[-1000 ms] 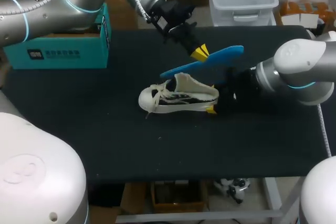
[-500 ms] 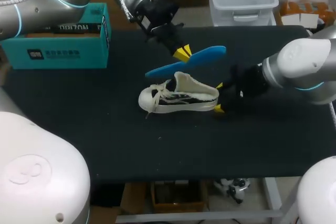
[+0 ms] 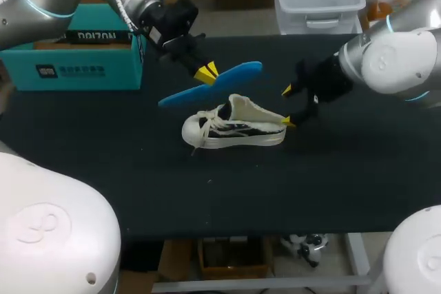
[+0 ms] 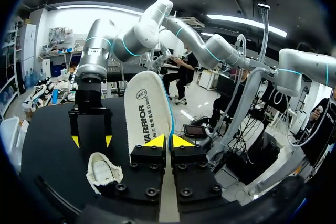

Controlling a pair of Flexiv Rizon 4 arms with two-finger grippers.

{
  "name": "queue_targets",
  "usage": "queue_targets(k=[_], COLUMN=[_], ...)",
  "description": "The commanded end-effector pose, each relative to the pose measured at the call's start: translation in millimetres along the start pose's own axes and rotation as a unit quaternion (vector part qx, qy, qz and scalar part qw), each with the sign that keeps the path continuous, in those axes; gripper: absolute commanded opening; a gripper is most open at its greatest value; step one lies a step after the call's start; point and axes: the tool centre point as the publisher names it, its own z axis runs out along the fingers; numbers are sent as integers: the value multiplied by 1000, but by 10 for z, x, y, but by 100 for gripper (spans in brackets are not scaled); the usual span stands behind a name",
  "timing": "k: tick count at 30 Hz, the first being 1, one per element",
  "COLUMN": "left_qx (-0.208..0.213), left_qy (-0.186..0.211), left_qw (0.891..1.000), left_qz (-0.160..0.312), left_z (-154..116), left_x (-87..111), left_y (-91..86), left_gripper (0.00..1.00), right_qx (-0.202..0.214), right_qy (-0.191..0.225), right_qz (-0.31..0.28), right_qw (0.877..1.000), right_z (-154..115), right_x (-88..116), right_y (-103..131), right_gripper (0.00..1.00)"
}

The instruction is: Open the shoe tongue, take the insole out of the shoe, put the insole back into the shoe, and pack the shoe into the shoebox

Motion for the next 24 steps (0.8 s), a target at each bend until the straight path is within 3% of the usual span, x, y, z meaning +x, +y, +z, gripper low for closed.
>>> queue_targets(k=[1,13,24], left_qx=[6,5,2], left_qy=[-57,-105,-124], left_qw=[998,994,992], left_qz=[-5,-30,-40], left_z=[-81,-401,-511], left_x=[145,329,452], left_y=[94,393,585], left_gripper=[0,0,0], right_qx=[86,179,236], right_qy=[6,22,13], right_qz=[1,-9,3], right_qw=[996,984,972], right_z=[5,358,612], right_x=[-95,-283,-223], right_y=[155,500,592], right_gripper=[100,100,100])
